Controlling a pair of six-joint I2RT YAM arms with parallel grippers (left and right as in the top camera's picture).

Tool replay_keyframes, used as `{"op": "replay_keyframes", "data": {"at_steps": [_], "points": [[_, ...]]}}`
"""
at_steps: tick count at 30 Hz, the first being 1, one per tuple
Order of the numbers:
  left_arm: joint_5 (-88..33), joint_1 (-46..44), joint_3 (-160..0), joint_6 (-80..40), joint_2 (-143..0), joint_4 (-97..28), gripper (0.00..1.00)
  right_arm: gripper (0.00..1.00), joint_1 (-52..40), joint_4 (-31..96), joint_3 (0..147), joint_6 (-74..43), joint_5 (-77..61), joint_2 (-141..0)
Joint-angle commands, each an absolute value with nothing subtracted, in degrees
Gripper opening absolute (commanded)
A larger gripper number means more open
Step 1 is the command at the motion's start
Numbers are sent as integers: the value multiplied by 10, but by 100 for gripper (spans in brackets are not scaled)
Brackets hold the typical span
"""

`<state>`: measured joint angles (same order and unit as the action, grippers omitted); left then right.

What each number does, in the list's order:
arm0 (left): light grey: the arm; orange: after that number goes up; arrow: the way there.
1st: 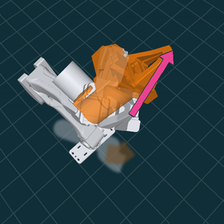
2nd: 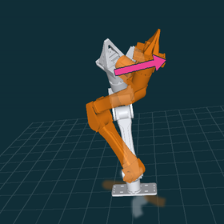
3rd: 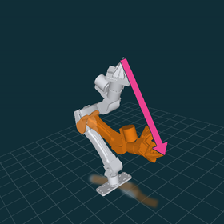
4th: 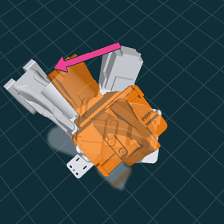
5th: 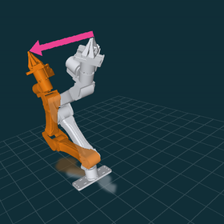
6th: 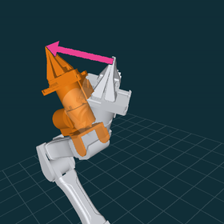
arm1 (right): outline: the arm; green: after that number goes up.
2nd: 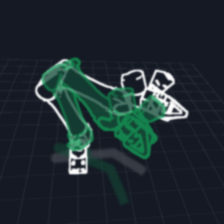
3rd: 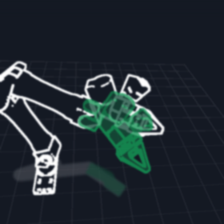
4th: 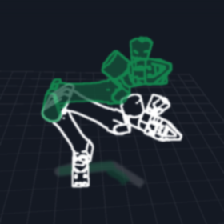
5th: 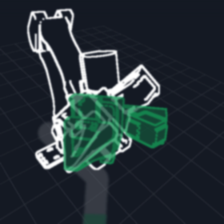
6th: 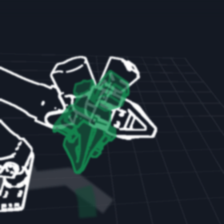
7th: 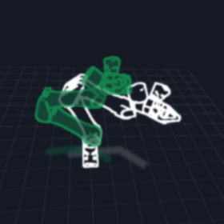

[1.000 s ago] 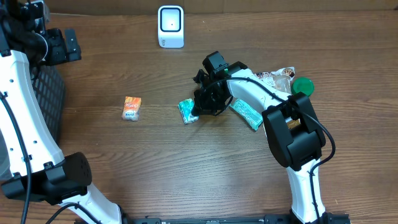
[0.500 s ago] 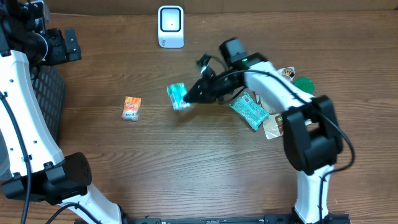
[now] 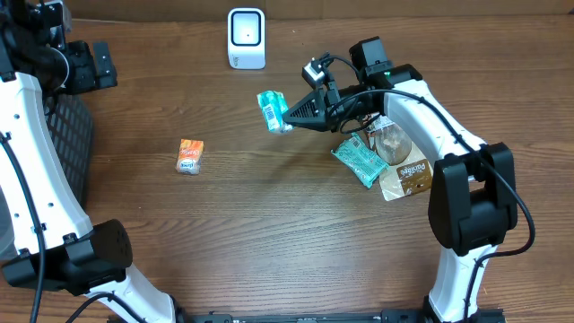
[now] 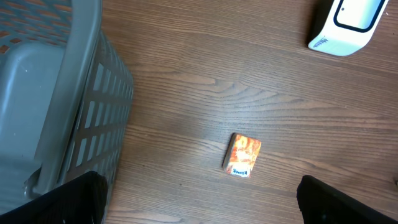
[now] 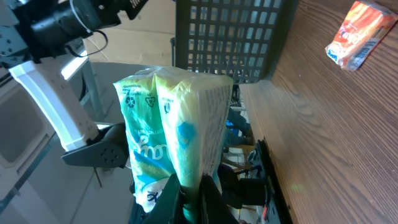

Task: Scan the item barcode
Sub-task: 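Carry the teal pack to the scanner and hold it under it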

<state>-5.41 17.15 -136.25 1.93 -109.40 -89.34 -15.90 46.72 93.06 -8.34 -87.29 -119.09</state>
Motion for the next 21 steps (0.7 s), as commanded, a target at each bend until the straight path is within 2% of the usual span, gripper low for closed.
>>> {"op": "replay_keyframes", "data": {"at_steps": [1, 17, 21], "points": [[-58, 172, -1374, 28, -1085, -893, 100, 4, -157, 468, 931, -81, -899, -1176], [-58, 172, -1374, 28, -1085, -893, 99, 4, -157, 465, 931, -81, -893, -1176], [-58, 172, -1374, 28, -1085, -893, 99, 4, -159, 474, 931, -99, -766, -1176]]}}
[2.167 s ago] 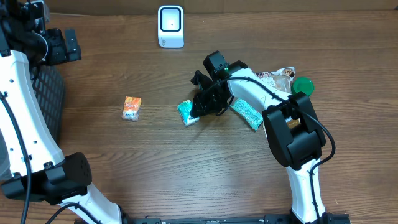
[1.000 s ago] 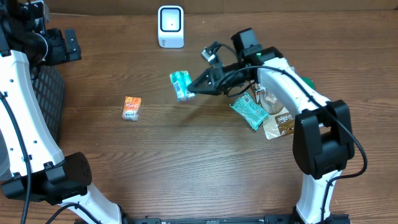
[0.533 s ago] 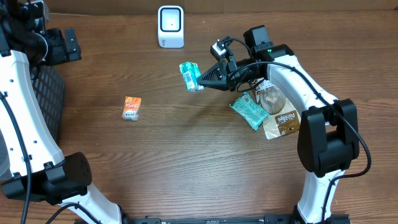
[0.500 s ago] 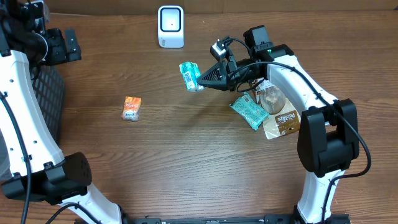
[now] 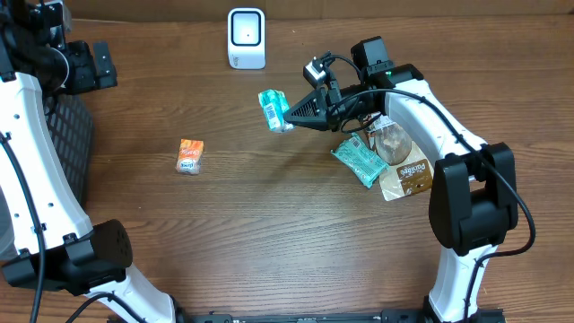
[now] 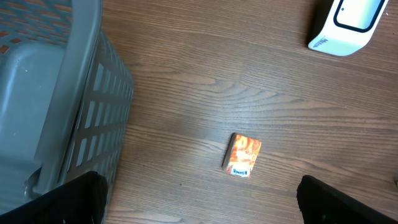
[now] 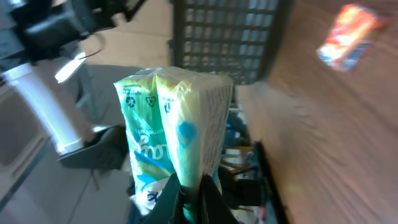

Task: Scan the item barcode
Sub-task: 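Carry the teal pack to the scanner and hold it under it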

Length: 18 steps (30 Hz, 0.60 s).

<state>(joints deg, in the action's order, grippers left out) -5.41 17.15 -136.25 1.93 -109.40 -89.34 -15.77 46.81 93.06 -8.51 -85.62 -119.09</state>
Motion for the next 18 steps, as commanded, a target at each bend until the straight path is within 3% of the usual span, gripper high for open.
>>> {"op": "replay_keyframes", "data": {"at_steps": [1, 9, 18], "points": [[-58, 172, -1374, 28, -1085, -893, 99, 4, -162, 480, 931, -107, -717, -1176], [-58, 172, -1374, 28, -1085, -893, 99, 4, -190, 548, 955, -138, -435, -1176], [-58, 172, -1374, 28, -1085, -893, 99, 4, -203, 698, 1227, -153, -131, -1191]]}}
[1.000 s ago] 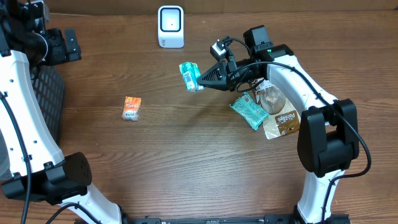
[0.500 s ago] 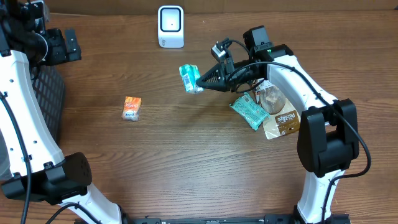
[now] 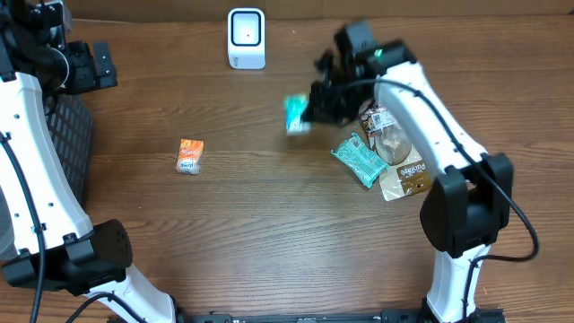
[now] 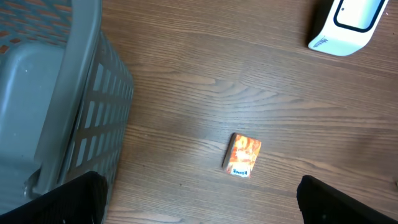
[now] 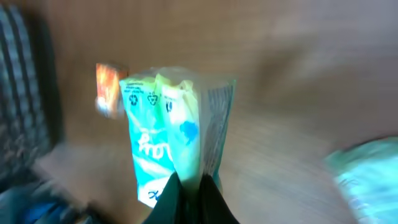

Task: Scan the item barcode
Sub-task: 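Carry the teal pack to the scanner and hold it under it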

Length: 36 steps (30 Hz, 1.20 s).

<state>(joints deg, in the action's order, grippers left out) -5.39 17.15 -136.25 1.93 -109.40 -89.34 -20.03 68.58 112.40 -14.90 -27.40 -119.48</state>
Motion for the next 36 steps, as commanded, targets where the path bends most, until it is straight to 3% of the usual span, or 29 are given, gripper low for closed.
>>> {"op": "replay_keyframes", "data": {"at_steps": [1, 14, 21, 36], "points": [[-58, 172, -1374, 28, -1085, -893, 100, 4, -203, 700, 1255, -152, -108, -1195], [-58, 172, -1374, 28, -1085, -893, 99, 4, -290, 424, 1297, 63, 264, -1229], [-58, 172, -1374, 28, -1085, -893, 100, 4, -313, 248, 1297, 292, 274, -1308], [-58, 172, -1374, 28, -1085, -893, 99, 4, -342, -6, 1296, 598, 273, -1489]]}}
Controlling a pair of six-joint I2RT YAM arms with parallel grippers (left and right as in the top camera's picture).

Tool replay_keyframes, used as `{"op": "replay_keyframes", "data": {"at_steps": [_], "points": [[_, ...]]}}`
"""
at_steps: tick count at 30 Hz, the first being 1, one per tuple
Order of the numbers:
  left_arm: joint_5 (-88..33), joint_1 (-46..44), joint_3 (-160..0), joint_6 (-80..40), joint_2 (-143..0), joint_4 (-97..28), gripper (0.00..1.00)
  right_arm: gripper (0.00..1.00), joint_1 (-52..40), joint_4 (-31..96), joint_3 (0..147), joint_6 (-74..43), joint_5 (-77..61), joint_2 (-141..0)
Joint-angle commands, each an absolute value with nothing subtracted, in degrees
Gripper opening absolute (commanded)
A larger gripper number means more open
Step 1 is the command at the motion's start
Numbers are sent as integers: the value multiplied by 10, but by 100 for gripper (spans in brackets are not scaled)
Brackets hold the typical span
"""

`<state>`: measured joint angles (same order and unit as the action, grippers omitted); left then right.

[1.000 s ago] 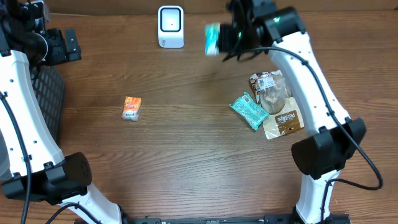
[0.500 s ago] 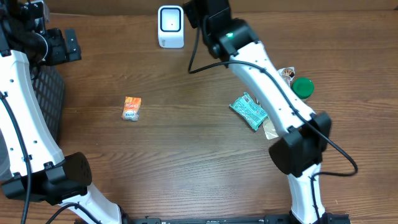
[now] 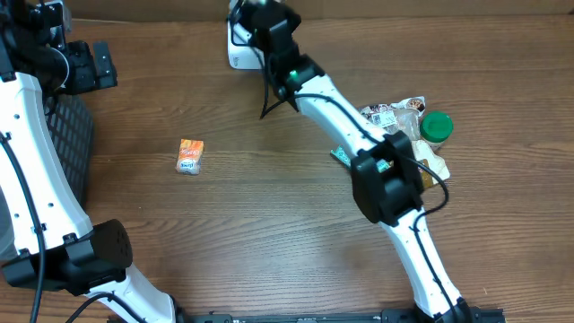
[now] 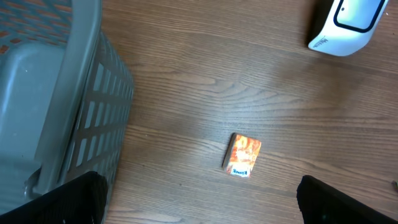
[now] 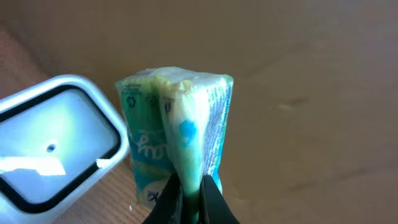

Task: Scan the item barcode
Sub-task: 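Carry the teal pack to the scanner and hold it under it, then move the teal pack right and release it near the wipes pack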

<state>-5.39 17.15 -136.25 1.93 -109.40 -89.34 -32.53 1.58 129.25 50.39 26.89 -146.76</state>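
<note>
The green and white packet [image 5: 177, 140] stands upright in my right gripper [image 5: 186, 190], which is shut on its lower edge. It is held right beside the white scanner [image 5: 56, 143], whose dark-rimmed window faces the right wrist camera. In the overhead view the right arm [image 3: 296, 76] reaches to the scanner [image 3: 235, 56] at the table's far edge and hides the packet. My left gripper [image 4: 199, 208] hangs open high over the left of the table, nothing between its fingers [image 4: 68, 199].
A small orange packet [image 3: 190, 155] lies left of centre. A grey slatted basket [image 4: 56, 106] stands at the left edge. At the right lie several snack packets [image 3: 390, 117] and a green-lidded jar [image 3: 437, 126].
My right gripper has carried the green packet from mid-table, near the pile of snacks, to the scanner at the far edge. The left arm and orange packet have not moved.
My right gripper first held the green packet above the table right of the scanner, and stayed there at the second moment. Then it showed blurred and turned, nearer the pile. Now it holds the packet against the scanner.
</note>
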Motion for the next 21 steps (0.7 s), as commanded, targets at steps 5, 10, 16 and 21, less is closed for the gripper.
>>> {"op": "replay_keyframes", "data": {"at_steps": [5, 10, 16, 21], "points": [[-58, 172, -1374, 28, -1085, -893, 100, 4, -347, -10, 1296, 603, 246, -1500], [-58, 172, -1374, 28, -1085, -893, 99, 4, -347, -23, 1296, 614, 241, -1500], [-58, 172, -1374, 28, -1085, -893, 100, 4, -347, -23, 1296, 619, 242, -1500], [-58, 172, -1374, 28, -1085, -893, 99, 4, -348, -23, 1296, 619, 242, -1500]]}}
